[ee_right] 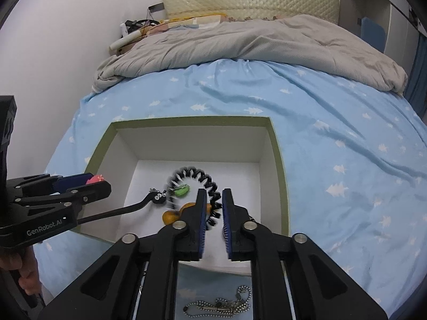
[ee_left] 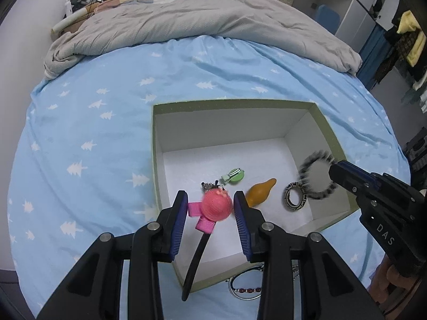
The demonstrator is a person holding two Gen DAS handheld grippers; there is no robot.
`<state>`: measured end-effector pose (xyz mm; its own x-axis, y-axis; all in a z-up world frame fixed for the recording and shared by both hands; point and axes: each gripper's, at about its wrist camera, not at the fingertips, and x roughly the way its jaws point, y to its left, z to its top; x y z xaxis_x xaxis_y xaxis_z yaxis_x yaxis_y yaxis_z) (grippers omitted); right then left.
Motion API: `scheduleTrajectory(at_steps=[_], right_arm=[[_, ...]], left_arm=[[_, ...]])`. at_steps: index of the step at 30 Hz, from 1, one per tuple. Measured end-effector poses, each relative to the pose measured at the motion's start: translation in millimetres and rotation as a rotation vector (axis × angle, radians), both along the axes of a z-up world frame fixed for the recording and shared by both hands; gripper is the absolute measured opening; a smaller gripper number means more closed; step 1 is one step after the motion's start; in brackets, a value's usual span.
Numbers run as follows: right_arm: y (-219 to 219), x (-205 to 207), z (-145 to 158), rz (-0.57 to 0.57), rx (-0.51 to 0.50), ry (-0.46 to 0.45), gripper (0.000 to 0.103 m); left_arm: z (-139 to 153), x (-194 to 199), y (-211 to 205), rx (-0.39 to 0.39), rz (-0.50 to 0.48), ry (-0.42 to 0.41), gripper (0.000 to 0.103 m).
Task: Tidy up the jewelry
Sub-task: 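Carry the hair tie and pink charm over the green box and open both tools, then move both open tools back from the box toward the remaining jewelry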
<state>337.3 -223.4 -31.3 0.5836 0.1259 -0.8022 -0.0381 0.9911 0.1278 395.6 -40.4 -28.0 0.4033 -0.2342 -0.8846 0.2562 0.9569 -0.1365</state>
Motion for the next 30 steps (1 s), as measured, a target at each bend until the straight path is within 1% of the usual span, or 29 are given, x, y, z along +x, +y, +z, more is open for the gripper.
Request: scheduleTrajectory(at_steps=[1, 5, 6, 7, 9, 11, 15, 18, 23, 30], right_arm=[[-1, 0, 1, -0.002, 0.004, -0.005, 0.025], [-3, -6, 7, -0.001, 0.012, -0.030, 0.026], [-5, -10, 9, -0.006, 0.012, -0.045, 0.026], [-7, -15, 12, -0.013, 0.017, -0.061, 0.026], [-10, -26, 19, -0.016, 0.039, -0.095, 0.026], [-13, -38, 25, -0.023, 0.041, -0.128, 0.026], [-16, -62, 34, -0.038, 0.055, -0.187, 0.026], [-18, -80, 39, -0.049, 0.062, -0.229, 0.026], [-17, -109, 44, -0.058, 0.073, -0.281, 0.026], [-14, -143, 43, -0.060, 0.073, -0.326, 0.027]], left_arm=[[1, 0, 0, 0.001, 0.000, -0.004, 0.036], [6, -2, 2, -0.015, -0.010, -0.009, 0.037], [8, -3, 3, -0.018, -0.005, -0.016, 0.043], [11, -5, 5, -0.017, 0.000, -0.030, 0.059], [17, -11, 6, -0.019, 0.000, -0.062, 0.074], [25, -20, 8, -0.022, -0.005, -0.099, 0.074], [38, -42, 14, -0.058, -0.005, -0.152, 0.074], [47, -66, 16, -0.073, -0.020, -0.206, 0.074], [53, -100, 21, -0.112, -0.033, -0.249, 0.074], [54, -138, 31, -0.131, -0.032, -0.307, 0.074]])
